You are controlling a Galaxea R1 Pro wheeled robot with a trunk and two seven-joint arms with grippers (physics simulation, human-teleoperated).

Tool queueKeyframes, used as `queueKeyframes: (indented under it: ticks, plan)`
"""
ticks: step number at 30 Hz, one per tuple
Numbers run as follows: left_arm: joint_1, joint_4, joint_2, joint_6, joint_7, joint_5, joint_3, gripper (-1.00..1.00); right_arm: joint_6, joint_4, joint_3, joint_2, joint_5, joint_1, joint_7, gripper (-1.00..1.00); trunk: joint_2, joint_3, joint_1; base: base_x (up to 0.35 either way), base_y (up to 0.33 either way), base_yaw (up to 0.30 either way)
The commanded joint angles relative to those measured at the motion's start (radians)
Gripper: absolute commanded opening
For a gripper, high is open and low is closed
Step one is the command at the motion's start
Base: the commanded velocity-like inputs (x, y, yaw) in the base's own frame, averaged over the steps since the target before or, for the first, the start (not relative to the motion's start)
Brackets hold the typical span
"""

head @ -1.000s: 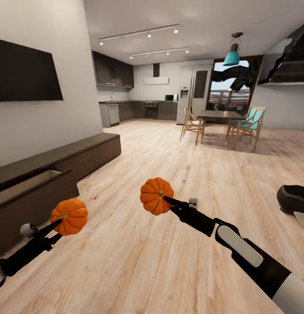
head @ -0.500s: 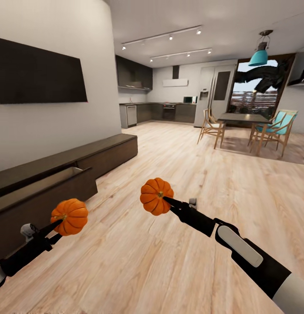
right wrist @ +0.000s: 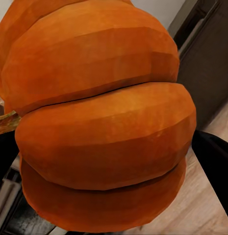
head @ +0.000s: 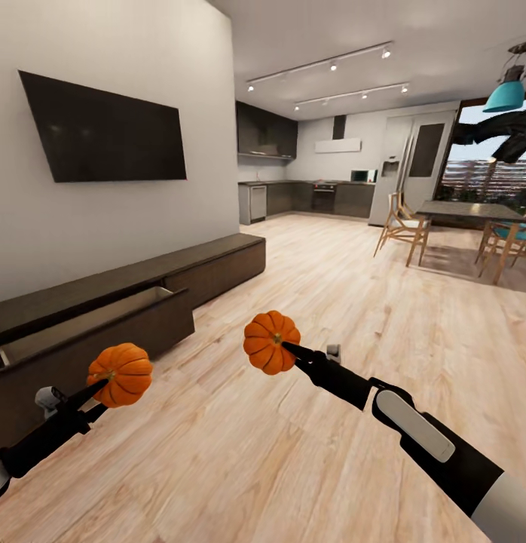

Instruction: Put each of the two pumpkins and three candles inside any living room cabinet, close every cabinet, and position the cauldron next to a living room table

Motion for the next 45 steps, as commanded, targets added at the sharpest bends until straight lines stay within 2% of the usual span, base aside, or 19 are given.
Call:
queueKeyframes:
  ticks: [1, 7, 11, 15, 31, 37, 42, 45]
  plan:
    - [-0.001, 0.000, 0.000, 0.010, -0.002, 0.003, 0.000, -1.00, 0.002, -0.001, 0.001, 0.000, -0.014, -0.001, 0.000, -1.00, 0.000, 0.000, 0.000, 0.248, -0.165, 0.265]
    - [-0.001, 0.000, -0.001, 0.010, 0.000, 0.003, 0.000, -1.00, 0.001, -0.006, -0.001, 0.006, -0.014, -0.001, -0.003, -1.00, 0.000, 0.004, 0.000, 0.256, -0.167, 0.245]
    - [-0.001, 0.000, 0.000, 0.010, 0.000, 0.003, 0.000, -1.00, -0.003, -0.018, -0.003, 0.006, 0.017, -0.001, -0.004, -1.00, 0.000, 0.004, 0.000, 0.286, -0.156, 0.050]
    - [-0.001, 0.000, -0.001, 0.010, 0.000, 0.003, 0.000, -1.00, -0.010, -0.020, -0.004, 0.006, 0.028, -0.001, -0.004, -1.00, 0.000, 0.004, 0.000, 0.291, -0.152, 0.096]
    - [-0.001, 0.000, -0.001, 0.010, 0.000, 0.003, -0.001, -1.00, -0.011, -0.018, -0.001, 0.006, 0.031, -0.001, -0.016, -1.00, 0.000, 0.004, 0.000, 0.267, -0.164, 0.282]
    - [-0.001, 0.000, 0.000, 0.010, 0.000, 0.002, -0.001, -1.00, -0.011, -0.009, -0.004, 0.012, 0.030, -0.001, -0.100, -1.00, 0.000, 0.004, 0.000, 0.259, -0.168, 0.289]
    - [-0.001, -0.001, 0.000, 0.009, 0.003, -0.003, -0.001, -1.00, -0.011, -0.005, -0.008, 0.029, 0.033, -0.003, -0.226, -1.00, 0.000, 0.004, 0.000, 0.232, -0.168, 0.289]
    - [-0.001, -0.009, 0.000, 0.003, 0.015, -0.012, -0.001, -1.00, -0.017, -0.007, -0.009, 0.035, 0.093, -0.006, -0.312, -1.00, 0.000, 0.004, 0.000, 0.212, -0.164, 0.289]
